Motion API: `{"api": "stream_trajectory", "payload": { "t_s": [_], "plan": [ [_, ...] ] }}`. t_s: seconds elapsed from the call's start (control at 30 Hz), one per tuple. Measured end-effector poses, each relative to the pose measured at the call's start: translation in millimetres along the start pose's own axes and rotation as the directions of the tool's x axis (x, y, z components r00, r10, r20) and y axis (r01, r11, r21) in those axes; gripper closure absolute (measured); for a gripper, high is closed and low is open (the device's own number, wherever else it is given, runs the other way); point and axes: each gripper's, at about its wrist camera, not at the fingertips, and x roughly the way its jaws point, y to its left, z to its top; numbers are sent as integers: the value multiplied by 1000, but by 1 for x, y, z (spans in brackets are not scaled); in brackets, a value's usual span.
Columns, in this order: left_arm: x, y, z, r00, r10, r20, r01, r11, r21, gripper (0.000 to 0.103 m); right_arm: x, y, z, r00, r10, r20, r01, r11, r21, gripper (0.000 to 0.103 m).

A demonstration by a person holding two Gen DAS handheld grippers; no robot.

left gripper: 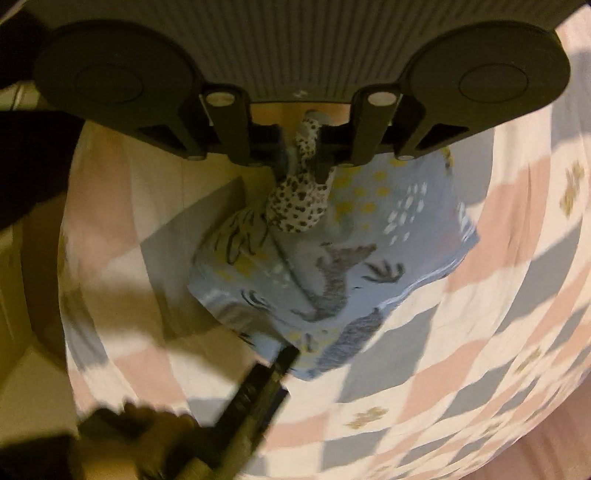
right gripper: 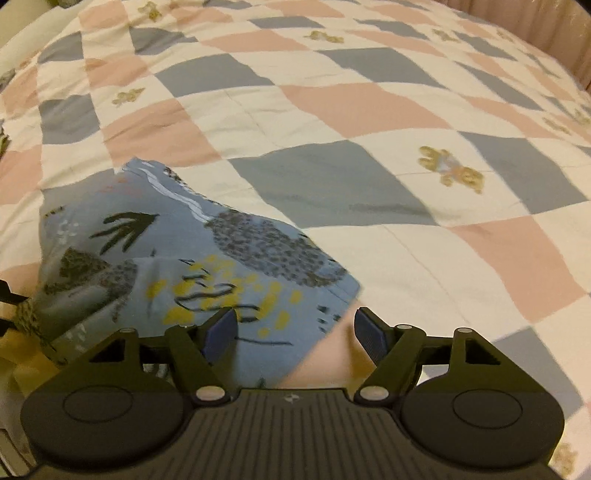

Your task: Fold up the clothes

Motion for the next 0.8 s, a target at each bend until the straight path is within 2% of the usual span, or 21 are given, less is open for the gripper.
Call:
{"api": "stream_trajectory", "payload": {
  "t_s": [0.03, 0.1, 0.13, 0.23, 0.33, 0.4, 0.5, 0.57, 0.63, 0.77, 0.8],
  "plan": [
    [-2, 3, -1, 1000, 1, 9, -1, 1000, -25, 84, -2, 0, 0, 1000, 11, 5, -11, 1000, 4, 45],
    [-4, 6, 1, 1000, 4, 18, -3, 998, -59, 80, -7, 1, 1, 999, 33, 14, -33, 999, 13, 75],
    [-6, 7, 1, 1000, 4, 21, -2, 998, -64, 78, -9, 2, 1, 999, 44, 18, -44, 999, 17, 94],
    [-11, 8, 1, 1000, 4, 27, -2, 997, -80, 71, -17, 3, 3, 997, 77, 32, -78, 997, 29, 98],
    [-21, 13, -4, 999, -4, 49, 10, 992, -127, 59, -24, 4, 4, 993, 109, 47, -111, 993, 41, 99],
    [-25, 15, -6, 999, 8, 50, 0, 990, -143, 58, -32, 4, 5, 990, 127, 64, -130, 990, 48, 100],
    [-31, 18, -7, 998, 22, 55, -13, 988, -157, 53, -79, -2, 16, 982, 113, 155, -122, 991, 55, 100],
    [-35, 19, -3, 997, 31, 71, -19, 986, -163, 50, -110, -6, 23, 971, 97, 217, -112, 992, 58, 101],
    [-39, 20, 4, 995, 47, 93, -31, 986, -163, 46, -144, -12, 34, 955, 48, 294, -66, 996, 53, 101],
    [-50, 21, 19, 985, 77, 152, -50, 984, -174, 42, -207, -16, 53, 901, -47, 432, 35, 999, 36, 100],
    [-52, 21, 23, 983, 82, 163, -52, 983, -176, 42, -203, -10, 49, 910, -24, 413, 17, 1000, 23, 100]
  ]
}}
